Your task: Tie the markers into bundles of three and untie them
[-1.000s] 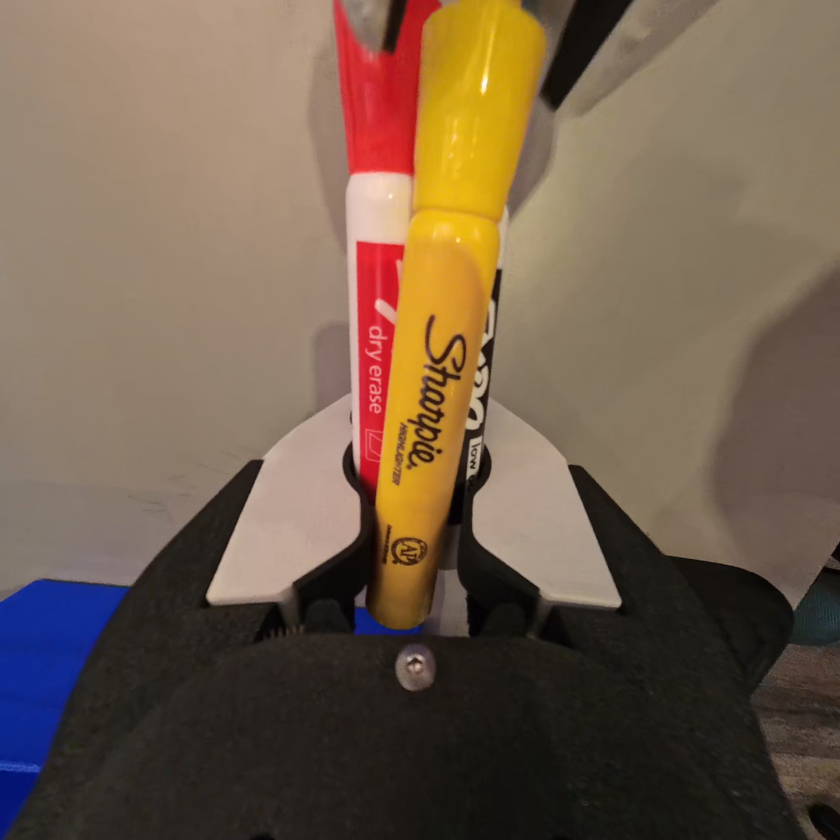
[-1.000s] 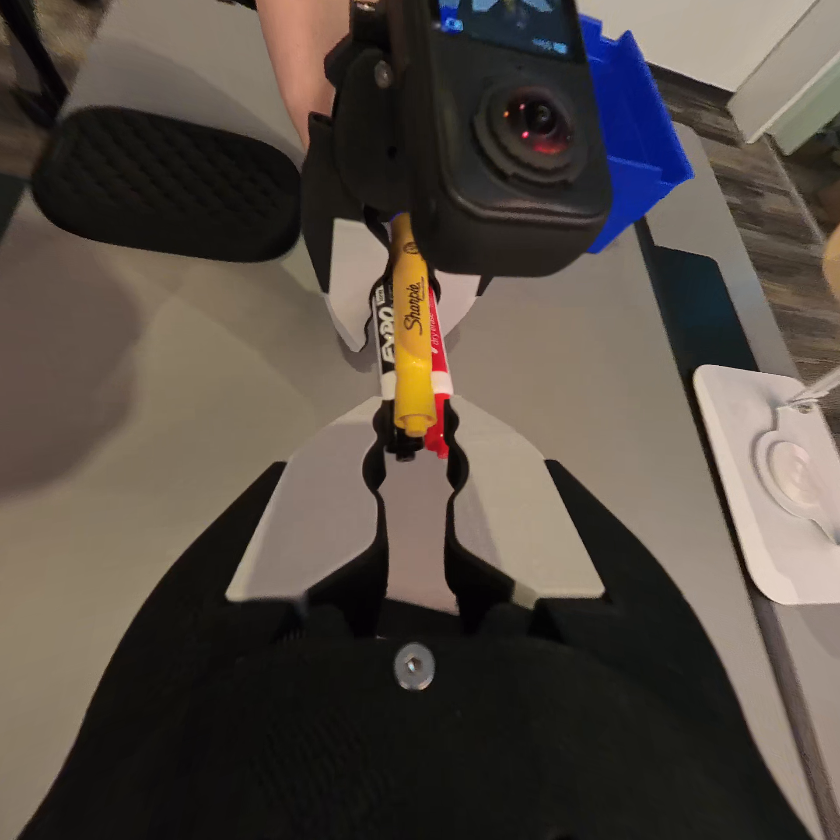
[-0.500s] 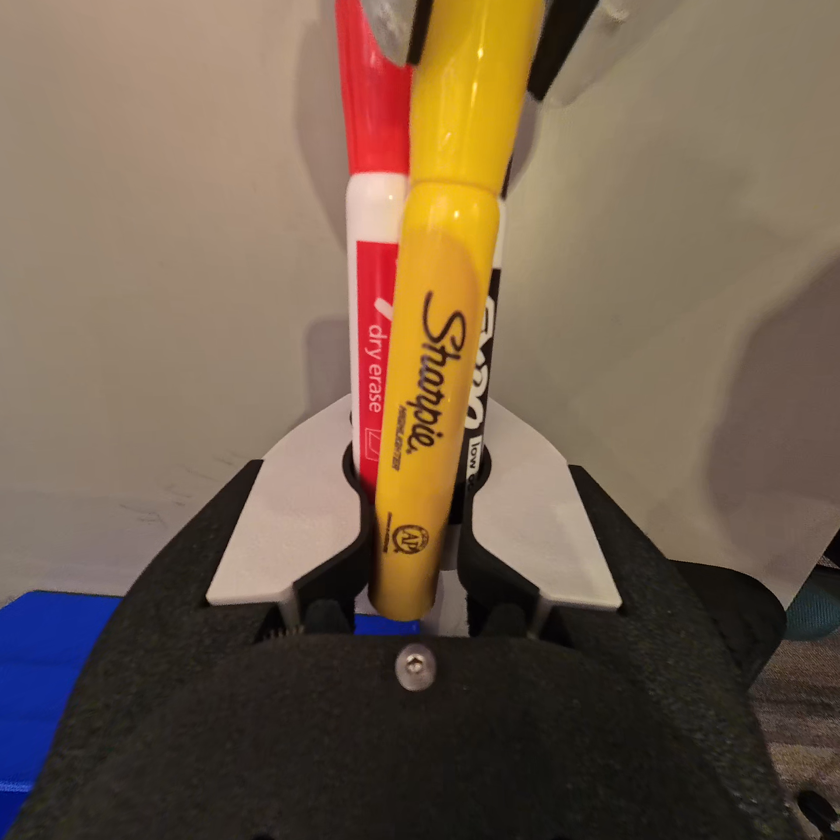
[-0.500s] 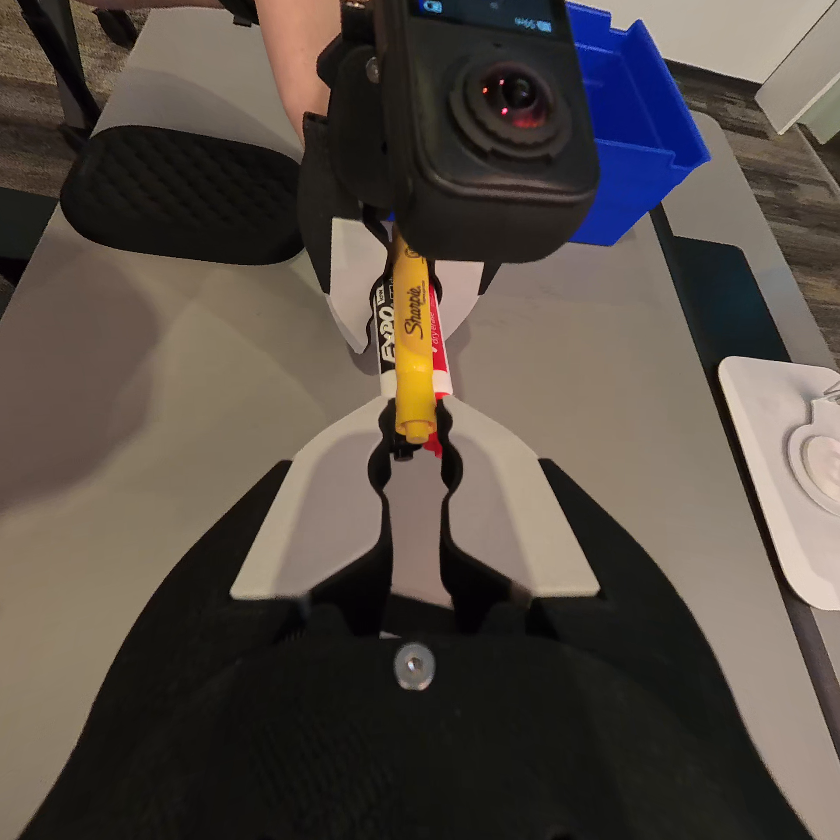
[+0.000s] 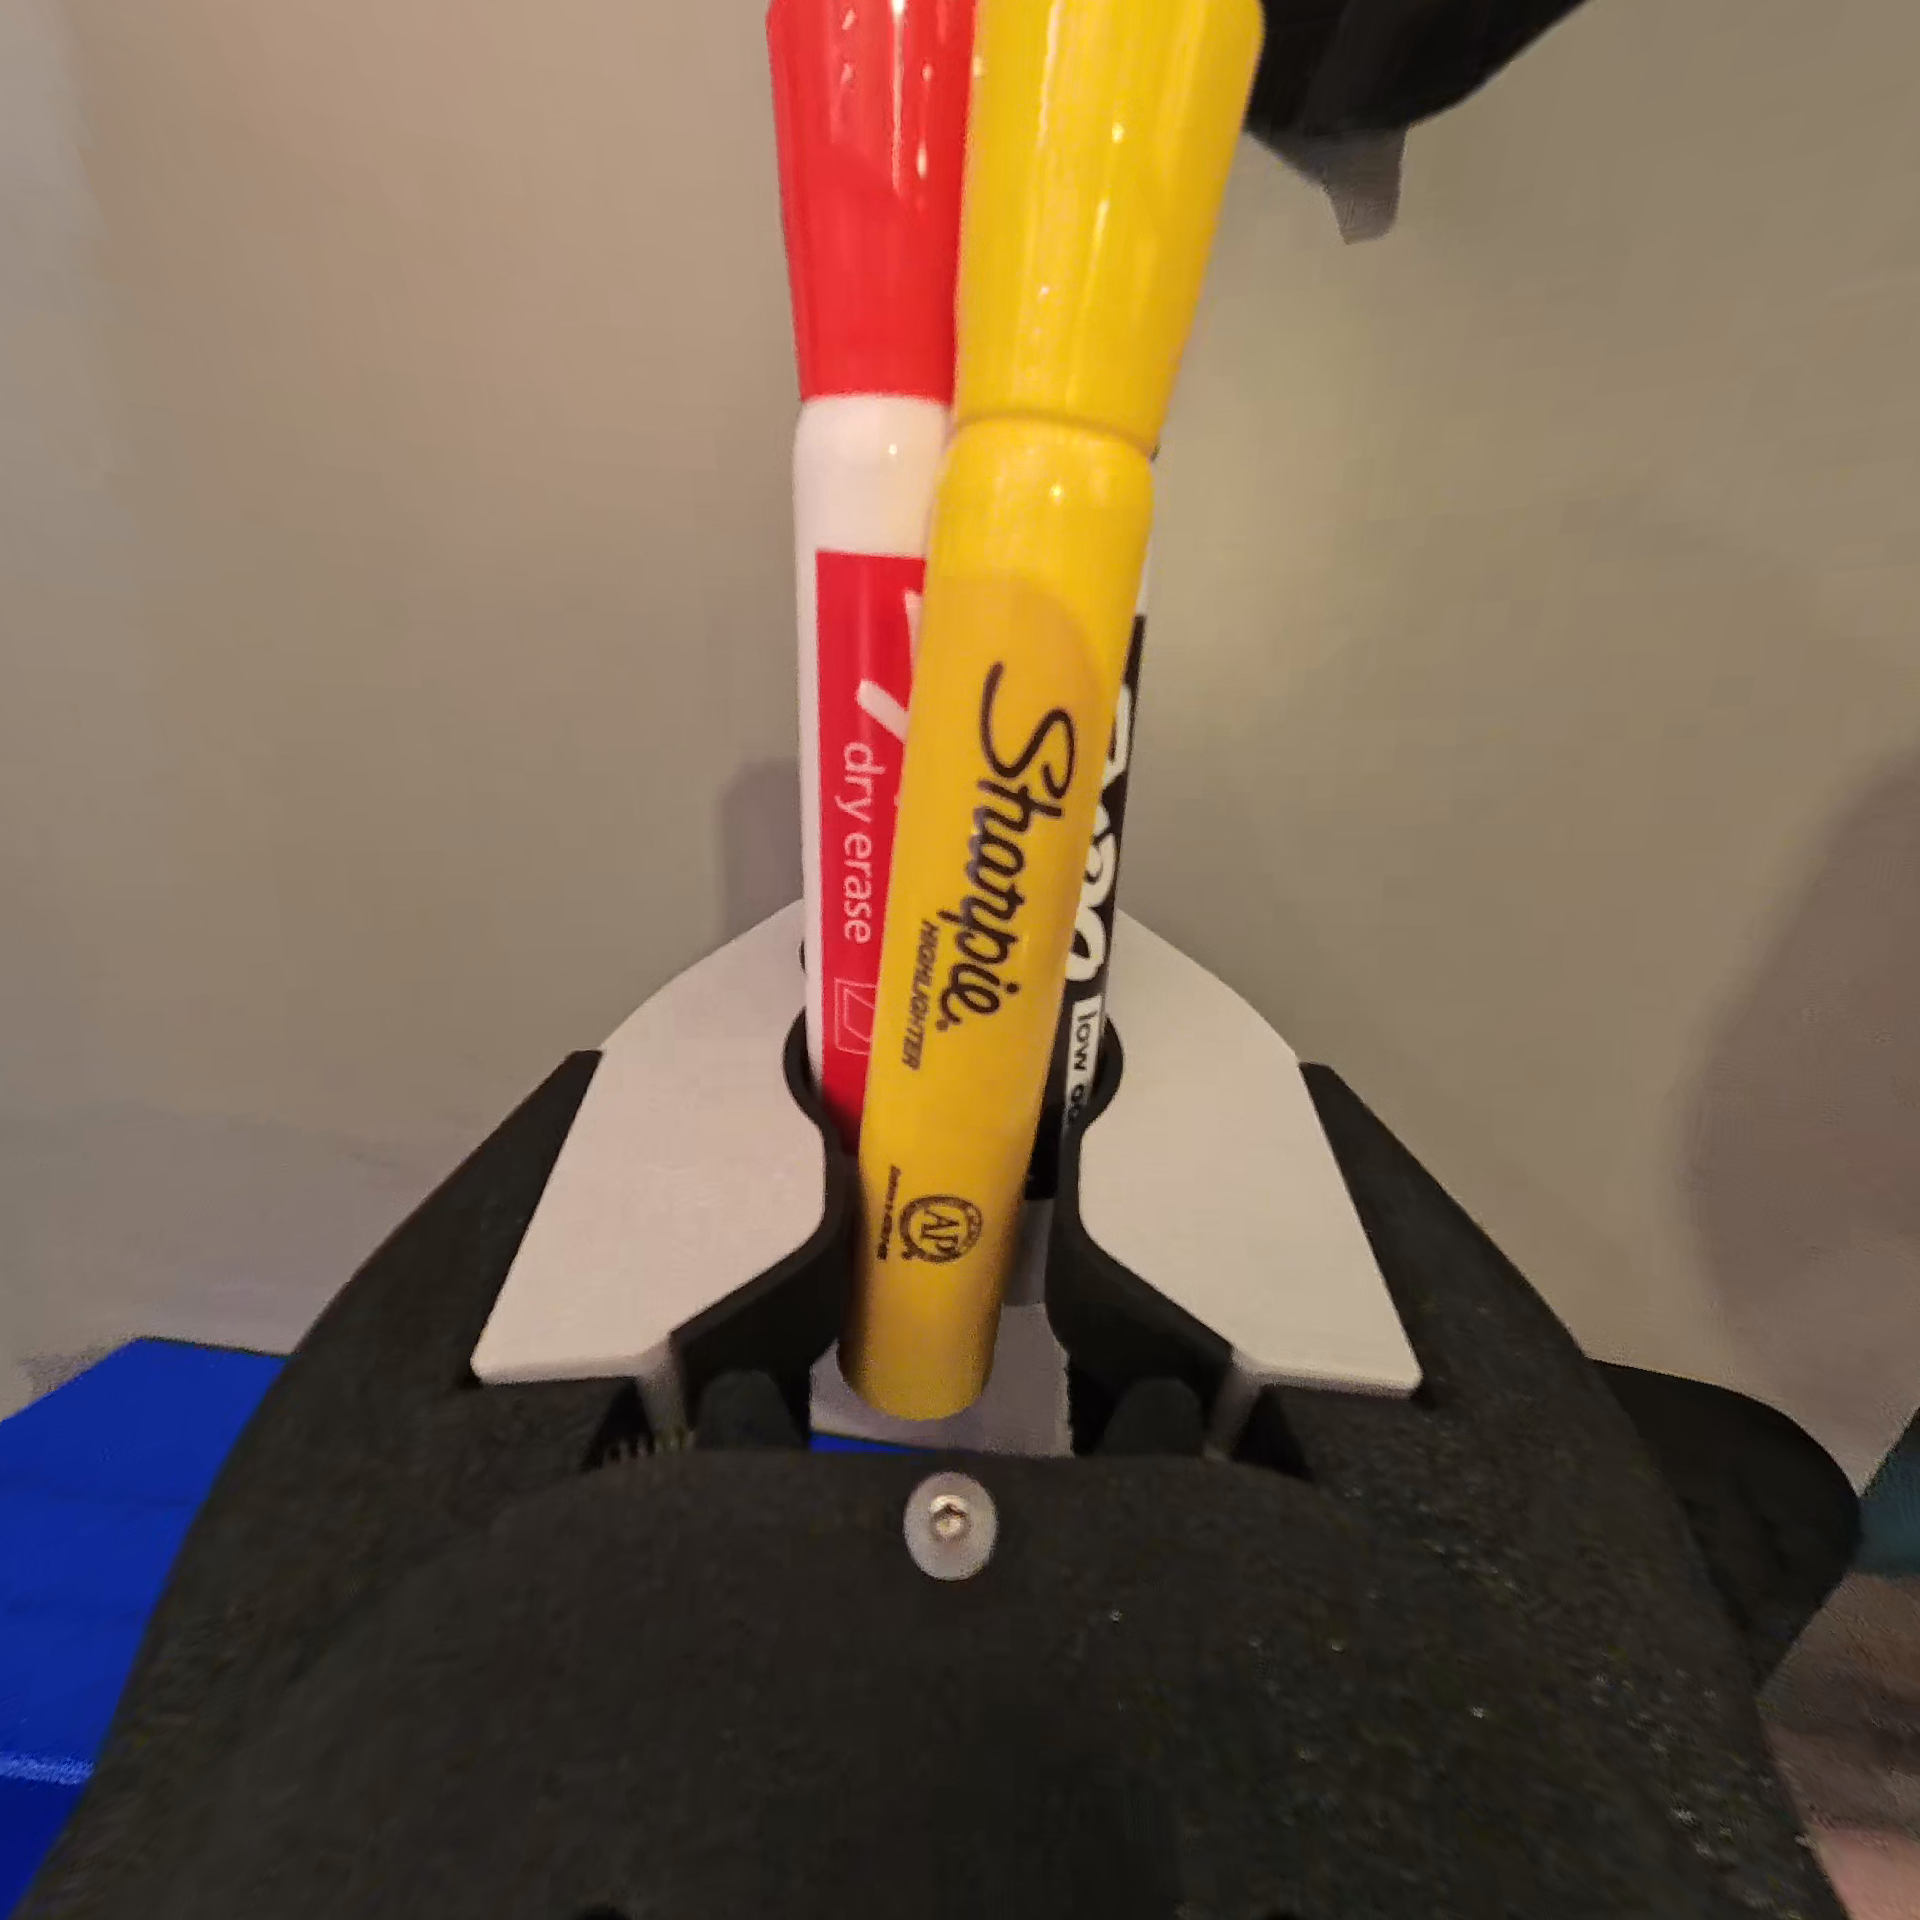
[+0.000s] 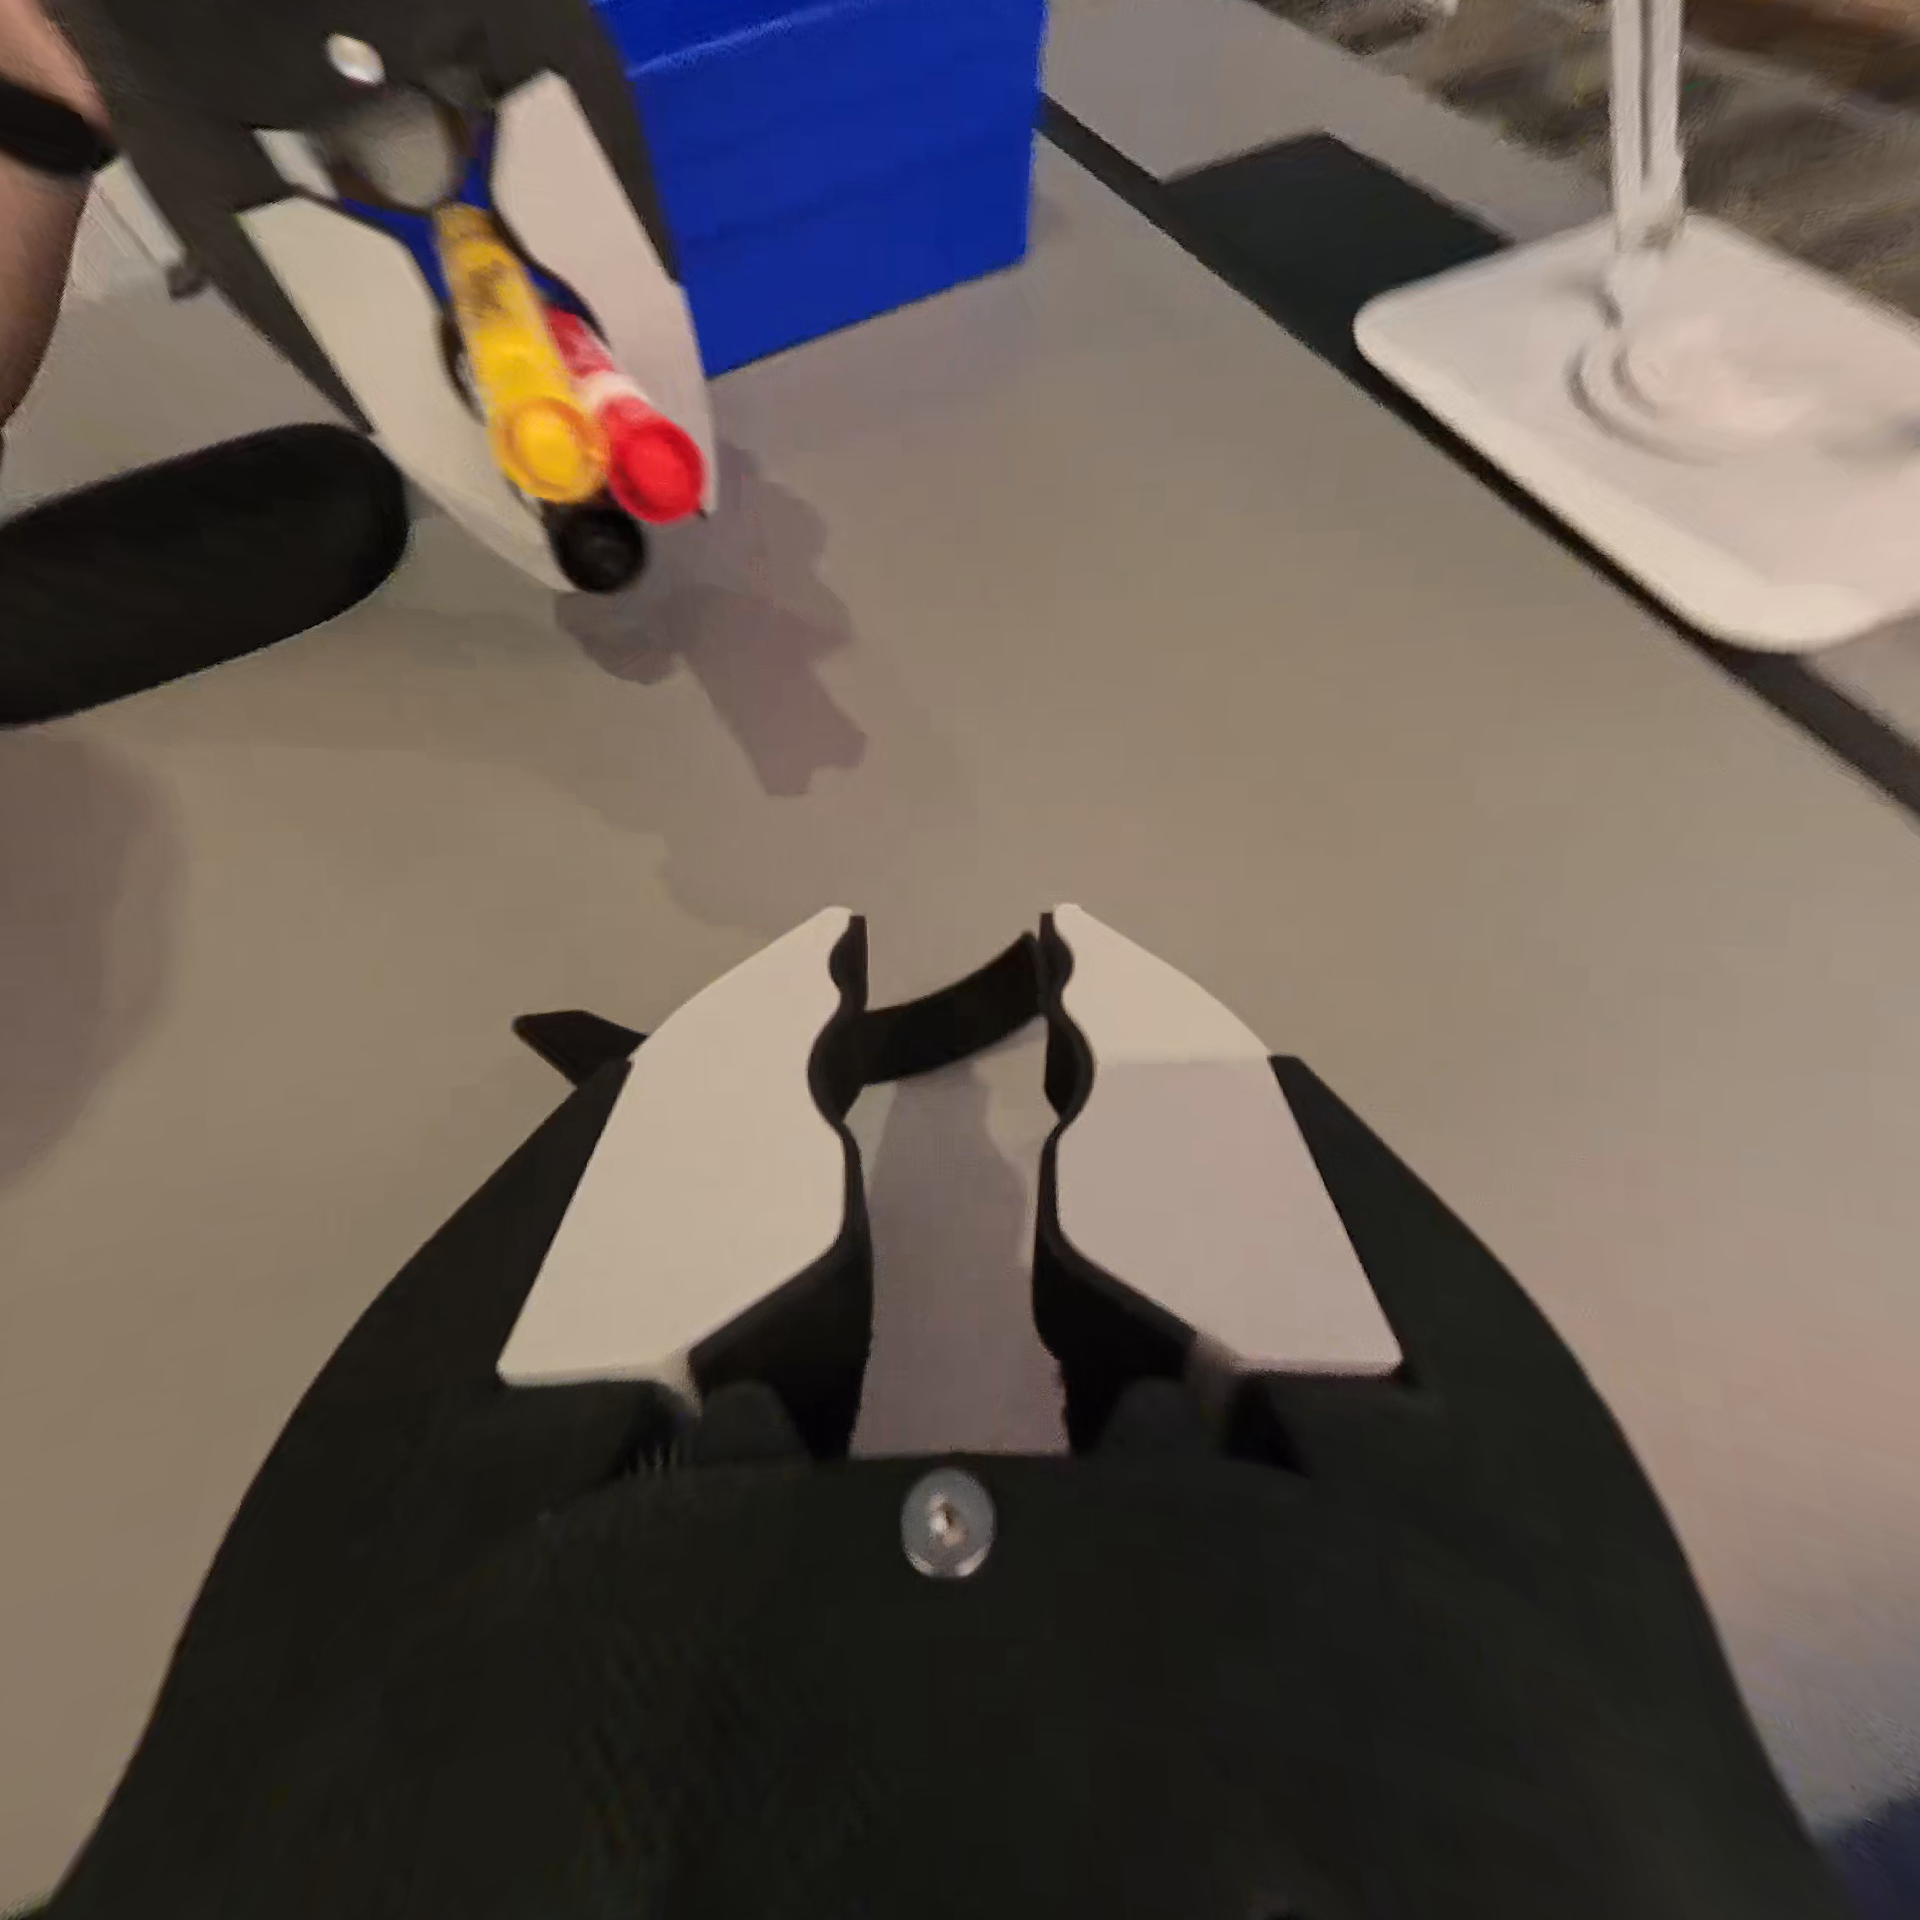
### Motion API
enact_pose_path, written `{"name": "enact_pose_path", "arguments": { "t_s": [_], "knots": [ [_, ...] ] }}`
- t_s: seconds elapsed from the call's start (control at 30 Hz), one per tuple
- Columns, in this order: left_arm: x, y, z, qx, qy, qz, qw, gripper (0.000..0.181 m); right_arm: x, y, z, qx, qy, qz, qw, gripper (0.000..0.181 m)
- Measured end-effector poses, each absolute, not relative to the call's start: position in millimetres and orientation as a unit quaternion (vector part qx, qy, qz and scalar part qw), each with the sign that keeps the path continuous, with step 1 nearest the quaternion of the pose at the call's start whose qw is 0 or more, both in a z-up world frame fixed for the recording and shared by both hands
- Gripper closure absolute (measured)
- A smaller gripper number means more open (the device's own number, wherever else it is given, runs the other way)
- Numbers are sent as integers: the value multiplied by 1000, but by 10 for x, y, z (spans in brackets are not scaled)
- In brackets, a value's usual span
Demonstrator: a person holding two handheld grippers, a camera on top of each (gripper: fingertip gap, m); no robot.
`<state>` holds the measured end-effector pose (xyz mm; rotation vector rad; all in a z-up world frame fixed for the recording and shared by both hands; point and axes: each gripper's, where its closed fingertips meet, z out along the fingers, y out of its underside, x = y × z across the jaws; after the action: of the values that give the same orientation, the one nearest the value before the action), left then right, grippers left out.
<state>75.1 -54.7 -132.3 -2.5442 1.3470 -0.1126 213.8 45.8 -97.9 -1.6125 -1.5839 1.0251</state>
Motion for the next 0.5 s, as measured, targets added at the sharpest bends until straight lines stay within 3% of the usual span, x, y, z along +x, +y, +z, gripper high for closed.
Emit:
{"name": "enact_pose_path", "arguments": {
  "t_s": [0.3,0.37,0.43,0.5],
  "knots": [
    [833,-263,-1341,-860,490,-55,130,138,2059,605,-1572,-687,-570,385,235,143],
    [799,-240,-1376,-859,495,-52,122,138,2033,553,-1634,-684,-574,399,209,153],
    [791,-230,-1415,-857,496,-59,125,139,2034,499,-1661,-676,-583,409,186,176],
    [793,-247,-1461,-856,496,-75,126,138,2022,474,-1603,-663,-585,427,187,177]
  ]
}}
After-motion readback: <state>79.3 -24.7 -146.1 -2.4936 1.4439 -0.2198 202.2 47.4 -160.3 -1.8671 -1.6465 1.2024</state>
